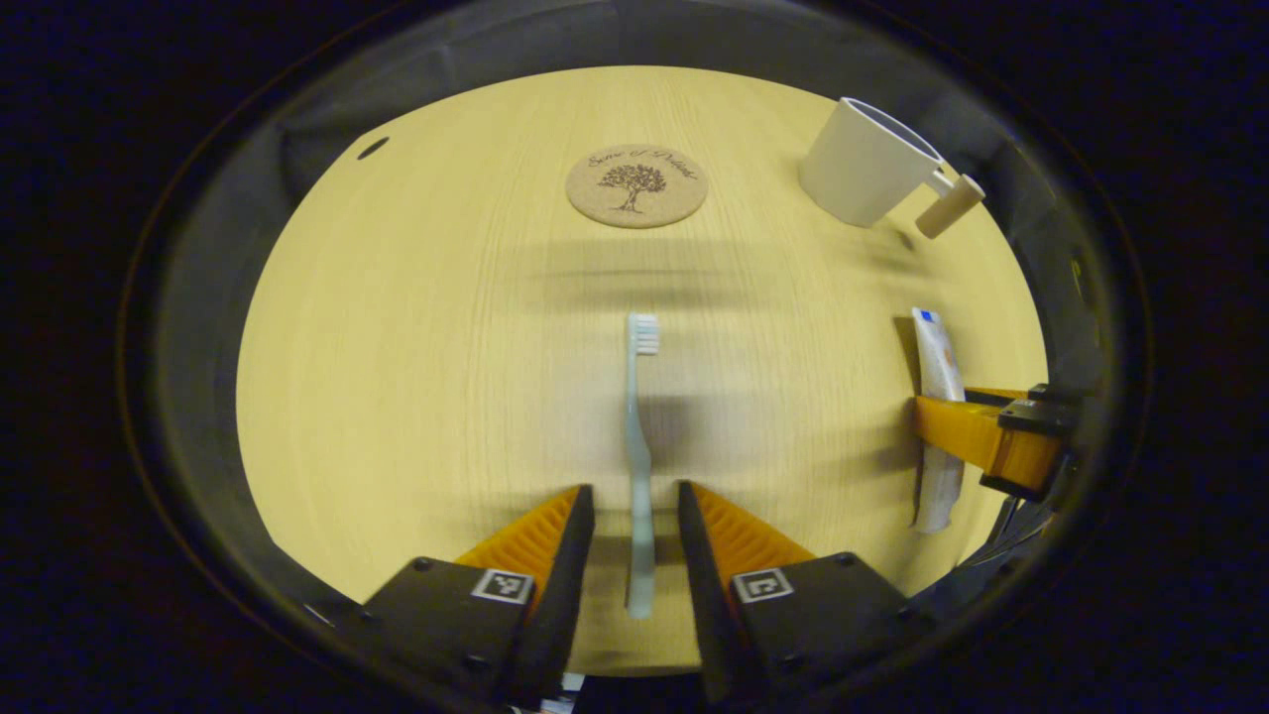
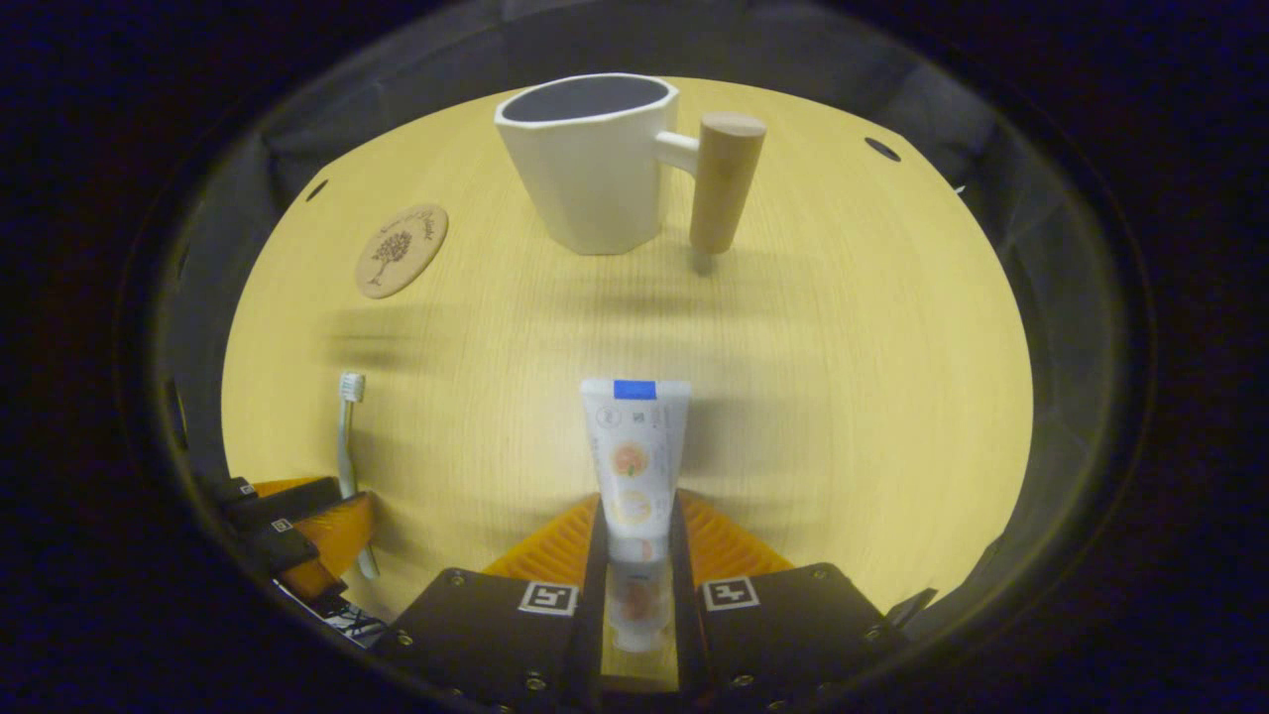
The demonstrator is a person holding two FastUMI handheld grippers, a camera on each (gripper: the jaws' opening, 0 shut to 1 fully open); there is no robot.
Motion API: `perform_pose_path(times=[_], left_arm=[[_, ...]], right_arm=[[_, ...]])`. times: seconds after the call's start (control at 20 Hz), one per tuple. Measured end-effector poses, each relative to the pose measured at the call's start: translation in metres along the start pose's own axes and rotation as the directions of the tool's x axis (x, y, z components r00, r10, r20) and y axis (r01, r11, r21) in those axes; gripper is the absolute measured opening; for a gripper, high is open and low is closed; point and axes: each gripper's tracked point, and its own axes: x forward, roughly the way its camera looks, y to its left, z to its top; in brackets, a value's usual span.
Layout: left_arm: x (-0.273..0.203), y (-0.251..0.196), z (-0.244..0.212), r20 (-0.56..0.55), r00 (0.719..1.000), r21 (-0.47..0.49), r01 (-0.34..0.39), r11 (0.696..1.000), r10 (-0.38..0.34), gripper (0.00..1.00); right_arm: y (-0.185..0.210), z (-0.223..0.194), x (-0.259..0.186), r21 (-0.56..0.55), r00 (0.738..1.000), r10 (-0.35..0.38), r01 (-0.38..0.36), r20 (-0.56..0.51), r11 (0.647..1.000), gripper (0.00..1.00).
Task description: Put the toothbrush and toothpaste on the desktop into the cup, then pick up the cup and place it on the coaster on the desktop.
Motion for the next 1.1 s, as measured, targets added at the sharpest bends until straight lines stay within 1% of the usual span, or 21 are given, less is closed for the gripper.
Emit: perform_pose_path(times=[0.1,0.2,0.25,0.35,0.6,0.75,0.95,1.1], left_arm=[[0.000,-0.002,0.002,0.011,1.000,0.001,0.002,1.000,-0.002,0.51],[0.000,-0.001,0.003,0.019,1.000,-0.019,-0.005,1.000,0.006,0.15],[-0.003,-0.001,0.003,0.024,1.000,-0.018,-0.005,1.000,0.005,0.15],[-0.002,-0.001,0.002,0.028,1.000,-0.020,-0.001,1.000,0.001,0.10],[-0.003,-0.002,0.002,0.065,0.998,-0.002,-0.003,1.000,0.003,0.10],[-0.006,0.000,0.004,0.084,0.996,-0.013,-0.002,1.000,0.004,0.11],[-0.021,0.006,0.019,0.172,0.985,0.004,-0.025,1.000,0.024,0.10],[-0.039,0.003,0.036,0.248,0.969,0.002,-0.022,1.000,0.021,0.10]], right_arm=[[-0.002,-0.001,0.000,-0.011,1.000,0.004,-0.004,0.006,1.000,0.31],[-0.002,0.001,-0.001,-0.015,1.000,0.004,-0.004,0.017,1.000,0.30],[0.000,-0.002,0.001,-0.016,1.000,0.009,-0.008,0.015,1.000,0.25],[-0.001,-0.002,0.000,-0.017,1.000,0.015,-0.014,0.022,1.000,0.24],[-0.003,-0.002,-0.002,-0.001,0.999,0.032,-0.032,0.035,0.999,0.24],[-0.004,0.004,-0.012,0.016,0.996,0.053,-0.055,0.073,0.998,0.24],[-0.006,0.016,-0.037,0.040,0.988,0.085,-0.091,0.133,0.995,0.24],[-0.004,0.033,-0.054,0.049,0.976,0.102,-0.114,0.192,0.992,0.24]])
